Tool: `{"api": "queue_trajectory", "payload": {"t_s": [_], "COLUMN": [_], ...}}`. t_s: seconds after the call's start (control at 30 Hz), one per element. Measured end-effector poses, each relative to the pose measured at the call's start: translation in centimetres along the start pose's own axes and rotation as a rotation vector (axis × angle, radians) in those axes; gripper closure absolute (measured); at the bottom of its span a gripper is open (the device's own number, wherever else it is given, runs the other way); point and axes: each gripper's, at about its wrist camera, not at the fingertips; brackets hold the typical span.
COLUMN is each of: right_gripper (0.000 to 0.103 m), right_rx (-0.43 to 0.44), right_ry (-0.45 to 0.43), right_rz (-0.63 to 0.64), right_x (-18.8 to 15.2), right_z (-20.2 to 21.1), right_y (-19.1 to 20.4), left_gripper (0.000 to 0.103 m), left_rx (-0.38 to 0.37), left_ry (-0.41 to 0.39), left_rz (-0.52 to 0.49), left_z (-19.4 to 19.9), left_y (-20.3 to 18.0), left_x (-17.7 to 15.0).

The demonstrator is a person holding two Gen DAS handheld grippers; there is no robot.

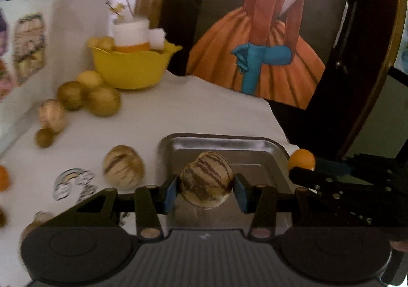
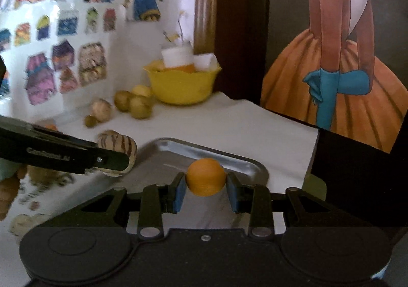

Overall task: Organize fruits
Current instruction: 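Carry pepino in left tool and orange in right tool over the metal tray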

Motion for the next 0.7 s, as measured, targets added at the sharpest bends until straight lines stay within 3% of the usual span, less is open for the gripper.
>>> {"api": "queue_trajectory", "payload": {"t_s": [0.27,0.7], "right_gripper": [0.067,0.067], "right_rx": [-0.034,-0.028], "right_ry": [0.036,0.074], "right_rz": [0.049,0.064], "right_x": [0.1,-0.5], "right_z": [-4.2,-6.2], "right_y": [-1.3,-0.7], "left_gripper": [0.052,0.052], "left_rx": [0.008,0.025], "left_ry": [0.024,0.028], "left_rz": [-0.025,-0.005], "left_z": [-4.0,-6.3], "left_y": [-0.4,0.3], "left_x": [1.0,1.0]}}
Point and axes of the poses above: each gripper's, at about its wrist camera, not at the fingertips, and z roughly against the way its jaws point, y to its left, x to its top, and after that the axes turned 8 degrees about z, right-handed
